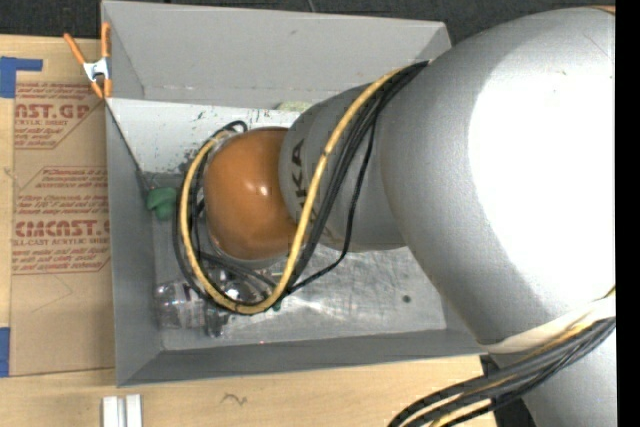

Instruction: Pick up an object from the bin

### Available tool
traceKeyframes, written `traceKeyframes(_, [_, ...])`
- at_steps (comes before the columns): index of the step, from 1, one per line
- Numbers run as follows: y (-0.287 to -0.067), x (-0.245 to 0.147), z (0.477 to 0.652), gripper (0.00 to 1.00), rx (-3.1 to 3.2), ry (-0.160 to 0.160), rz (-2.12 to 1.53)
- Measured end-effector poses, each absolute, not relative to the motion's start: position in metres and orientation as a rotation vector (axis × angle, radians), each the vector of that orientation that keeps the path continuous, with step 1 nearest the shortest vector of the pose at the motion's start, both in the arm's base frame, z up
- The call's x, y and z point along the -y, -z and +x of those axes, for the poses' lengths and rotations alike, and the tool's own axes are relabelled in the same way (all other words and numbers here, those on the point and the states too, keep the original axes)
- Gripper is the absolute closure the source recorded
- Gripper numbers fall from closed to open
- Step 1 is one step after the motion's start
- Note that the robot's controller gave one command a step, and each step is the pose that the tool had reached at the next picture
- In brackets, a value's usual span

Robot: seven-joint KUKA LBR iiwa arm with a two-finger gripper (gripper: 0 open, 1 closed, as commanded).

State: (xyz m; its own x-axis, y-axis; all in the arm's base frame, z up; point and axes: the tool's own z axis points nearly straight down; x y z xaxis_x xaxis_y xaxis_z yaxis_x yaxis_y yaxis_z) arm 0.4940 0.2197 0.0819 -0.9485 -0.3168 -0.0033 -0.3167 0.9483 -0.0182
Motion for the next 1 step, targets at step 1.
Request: traceKeyframes(1, [-0.2162, -0.2219, 0.5547, 1.0, -3.094, -0.002, -0.528])
